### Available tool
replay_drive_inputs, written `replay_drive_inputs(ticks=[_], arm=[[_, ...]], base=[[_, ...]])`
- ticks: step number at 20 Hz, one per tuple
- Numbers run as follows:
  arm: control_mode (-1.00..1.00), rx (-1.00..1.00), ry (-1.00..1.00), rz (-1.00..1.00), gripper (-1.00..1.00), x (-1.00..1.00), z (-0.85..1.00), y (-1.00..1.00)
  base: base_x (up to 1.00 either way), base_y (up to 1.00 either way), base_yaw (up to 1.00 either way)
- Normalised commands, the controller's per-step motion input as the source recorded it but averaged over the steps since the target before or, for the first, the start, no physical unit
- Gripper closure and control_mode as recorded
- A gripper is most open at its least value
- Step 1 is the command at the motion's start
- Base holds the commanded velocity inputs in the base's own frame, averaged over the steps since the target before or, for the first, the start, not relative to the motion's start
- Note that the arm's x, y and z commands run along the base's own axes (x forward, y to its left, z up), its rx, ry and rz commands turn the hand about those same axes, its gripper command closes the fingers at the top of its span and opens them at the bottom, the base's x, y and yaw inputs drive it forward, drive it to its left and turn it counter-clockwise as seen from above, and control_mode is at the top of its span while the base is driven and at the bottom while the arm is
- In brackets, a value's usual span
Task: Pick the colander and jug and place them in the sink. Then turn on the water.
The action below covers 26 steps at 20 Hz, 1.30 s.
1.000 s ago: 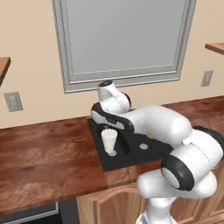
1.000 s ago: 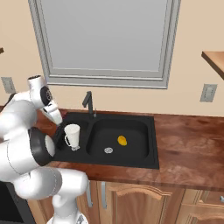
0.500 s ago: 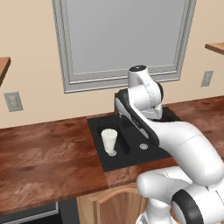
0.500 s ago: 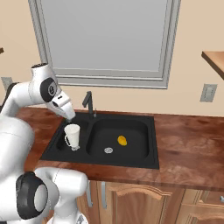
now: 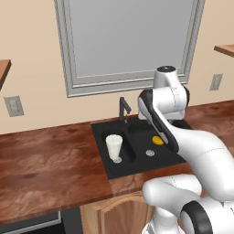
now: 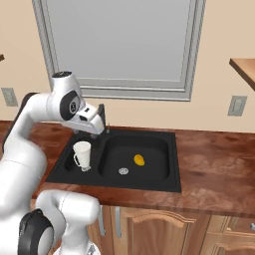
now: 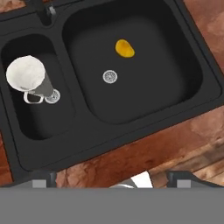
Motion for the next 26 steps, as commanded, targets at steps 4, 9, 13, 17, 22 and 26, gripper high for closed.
replay_drive_inputs(ticks=[4, 9, 13, 17, 22, 26], arm=[[-1.00, 0.00, 0.02, 0.02, -1.00, 0.00, 0.00, 0.00], [1.00, 0.00, 0.00, 0.00, -1.00, 0.00, 0.00, 0.00], [1.00, 0.00, 0.00, 0.00, -1.00, 0.00, 0.00, 0.00], [1.00, 0.00, 0.00, 0.00, -1.00, 0.00, 0.00, 0.00], [1.00, 0.00, 0.00, 0.00, -1.00, 0.00, 0.00, 0.00], [1.00, 0.00, 0.00, 0.00, -1.00, 0.00, 0.00, 0.00]], base=[[0.00, 0.00, 0.00], [-0.40, -0.49, 0.02], [-0.16, -0.79, 0.03], [-0.01, -0.88, 0.03], [0.00, -0.96, 0.04], [0.00, -0.97, 0.04]])
